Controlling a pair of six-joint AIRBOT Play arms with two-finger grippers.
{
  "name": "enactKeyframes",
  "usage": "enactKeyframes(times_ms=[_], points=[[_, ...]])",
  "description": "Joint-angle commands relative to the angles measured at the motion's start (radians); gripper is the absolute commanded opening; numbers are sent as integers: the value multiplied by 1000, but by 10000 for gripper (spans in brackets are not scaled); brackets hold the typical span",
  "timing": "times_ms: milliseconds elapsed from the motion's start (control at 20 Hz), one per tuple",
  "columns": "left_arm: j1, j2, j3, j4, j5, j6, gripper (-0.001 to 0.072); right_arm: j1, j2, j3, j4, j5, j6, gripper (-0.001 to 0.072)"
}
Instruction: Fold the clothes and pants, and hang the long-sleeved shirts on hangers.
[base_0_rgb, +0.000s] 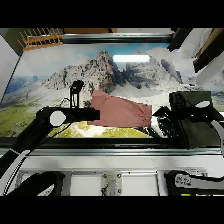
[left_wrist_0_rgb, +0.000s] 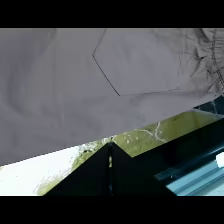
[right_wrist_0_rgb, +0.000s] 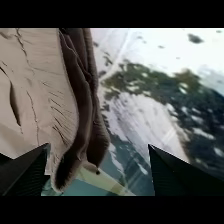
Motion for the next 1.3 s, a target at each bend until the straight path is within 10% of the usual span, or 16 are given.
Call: enactKeyframes(times_ms=[0, 450, 700, 800, 1250], points=[[-43, 3, 0, 1, 6, -19, 7, 23, -97, 0, 172, -12, -106, 667], [-23, 3, 0, 2, 6, -44, 6, 225, -139, 4, 245, -93, -106, 649], [-23, 3, 0, 1, 6, -44, 6, 284, -142, 4, 364, -105, -238, 84], [-23, 3, 0, 1, 3, -43, 6, 290, -134, 7, 378, -106, -240, 8], [-23, 3, 0, 4, 2, -43, 6, -43, 241, 343, -8, -109, 291, 7]])
